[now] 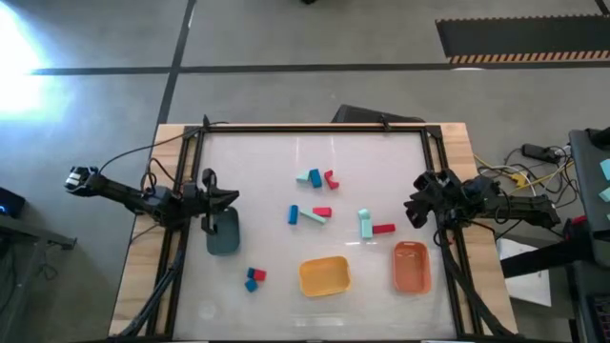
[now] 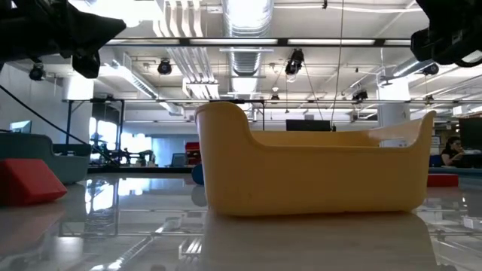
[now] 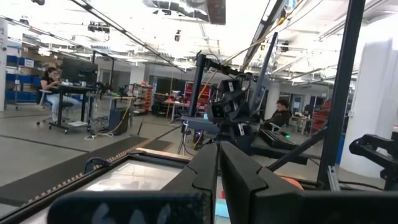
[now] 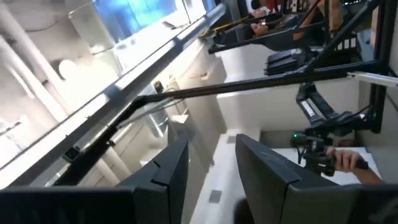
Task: Sort & place blocks by color
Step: Put the light blue block into the yellow bin
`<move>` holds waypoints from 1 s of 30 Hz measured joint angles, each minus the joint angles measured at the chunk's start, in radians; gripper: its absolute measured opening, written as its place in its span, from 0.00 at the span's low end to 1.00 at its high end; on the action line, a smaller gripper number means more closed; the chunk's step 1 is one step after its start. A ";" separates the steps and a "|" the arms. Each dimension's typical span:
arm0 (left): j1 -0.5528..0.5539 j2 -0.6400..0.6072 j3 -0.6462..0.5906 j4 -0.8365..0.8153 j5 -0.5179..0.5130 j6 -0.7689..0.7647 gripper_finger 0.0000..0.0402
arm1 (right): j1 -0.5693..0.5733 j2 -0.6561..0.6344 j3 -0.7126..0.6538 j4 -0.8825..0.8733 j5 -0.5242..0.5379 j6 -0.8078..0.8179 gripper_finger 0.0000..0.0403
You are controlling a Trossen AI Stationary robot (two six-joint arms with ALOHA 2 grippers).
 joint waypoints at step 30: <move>0.002 0.000 0.001 0.362 -0.045 0.395 0.01 | -0.001 0.009 0.000 -0.047 0.947 -1.328 0.31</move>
